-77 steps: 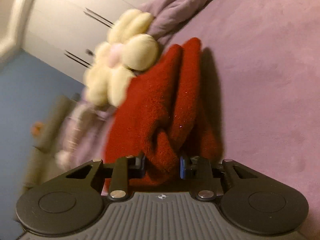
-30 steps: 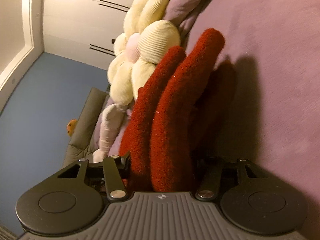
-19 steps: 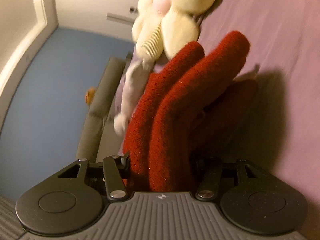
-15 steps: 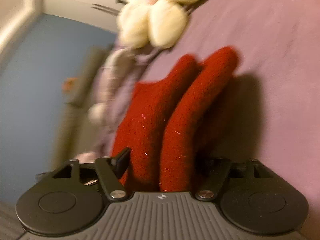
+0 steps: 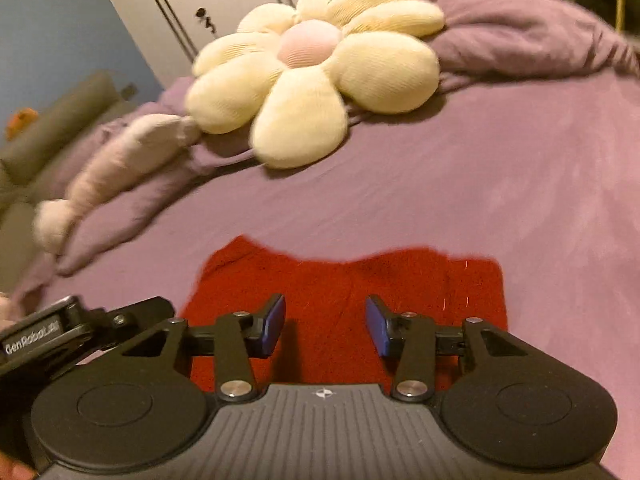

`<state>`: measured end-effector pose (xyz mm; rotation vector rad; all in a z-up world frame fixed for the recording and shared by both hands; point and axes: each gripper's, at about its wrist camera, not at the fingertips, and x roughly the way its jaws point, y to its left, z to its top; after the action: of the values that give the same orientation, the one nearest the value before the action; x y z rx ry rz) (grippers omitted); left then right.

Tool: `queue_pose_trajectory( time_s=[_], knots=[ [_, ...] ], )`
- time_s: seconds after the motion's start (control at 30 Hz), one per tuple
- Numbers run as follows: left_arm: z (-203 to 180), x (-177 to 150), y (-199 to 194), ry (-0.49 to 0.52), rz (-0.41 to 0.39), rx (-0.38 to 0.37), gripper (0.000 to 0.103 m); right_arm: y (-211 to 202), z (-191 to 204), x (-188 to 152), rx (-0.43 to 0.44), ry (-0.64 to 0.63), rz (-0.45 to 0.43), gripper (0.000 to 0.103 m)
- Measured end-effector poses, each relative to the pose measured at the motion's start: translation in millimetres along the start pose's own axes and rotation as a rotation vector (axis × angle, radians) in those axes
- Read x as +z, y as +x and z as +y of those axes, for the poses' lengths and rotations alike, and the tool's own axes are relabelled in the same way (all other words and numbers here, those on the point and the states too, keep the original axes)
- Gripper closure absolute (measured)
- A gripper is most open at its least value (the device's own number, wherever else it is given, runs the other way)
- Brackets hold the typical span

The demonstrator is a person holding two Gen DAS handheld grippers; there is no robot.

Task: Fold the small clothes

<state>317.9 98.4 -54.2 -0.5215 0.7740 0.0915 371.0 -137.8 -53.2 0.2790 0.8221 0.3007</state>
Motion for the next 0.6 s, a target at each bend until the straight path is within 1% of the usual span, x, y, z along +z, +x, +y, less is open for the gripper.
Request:
queue_pose_trajectory(
  time_s=[0.07,0.1,0.13,0.2,0.23,0.27,0.3,0.33,0.4,0.43,0.47,0.53,0.6],
  knots=[
    [-7,-8,22,0.039,0.014,0.049,0.010,18,-11,-13,-0.051,-0.051,-0.023,0.061],
    [-10,-12,29,0.047,0.009,0.062,0.010,22,-16,-18,-0.084,-0.084,-0.052,0.061],
    [-11,-15,32,0.045,0.004,0.068,0.008,22,-23,-25,-0.101,-0.125,-0.100,0.061],
    [-14,-18,38,0.043,0.004,0.073,0.007,23,-36,-32,-0.092,-0.139,-0.142,0.060],
    [-17,-18,42,0.054,0.010,0.090,0.007,26,-40,-32,-0.114,-0.152,-0.158,0.060],
    [-21,-18,47,0.069,0.024,0.115,0.006,30,-44,-30,-0.141,-0.158,-0.166,0.060],
    [-25,-19,51,0.091,0.041,0.144,0.006,35,-49,-26,-0.149,-0.146,-0.156,0.057],
    [-28,-18,53,0.109,0.051,0.163,0.006,37,-51,-23,-0.145,-0.133,-0.143,0.055],
    [-33,-17,48,0.131,0.059,0.176,0.006,36,-48,-21,-0.157,-0.151,-0.127,0.051],
    [-34,-17,43,0.147,0.063,0.182,0.006,33,-44,-20,-0.167,-0.170,-0.119,0.048],
    [-34,-18,35,0.167,0.059,0.184,0.006,24,-40,-20,-0.175,-0.176,-0.116,0.042],
    [-33,-23,17,0.190,0.042,0.169,0.006,0,-37,-27,-0.132,-0.158,-0.121,0.041],
    [-27,-31,-3,0.182,0.046,0.138,0.006,-36,-37,-46,-0.064,-0.146,-0.152,0.041]
  ],
)
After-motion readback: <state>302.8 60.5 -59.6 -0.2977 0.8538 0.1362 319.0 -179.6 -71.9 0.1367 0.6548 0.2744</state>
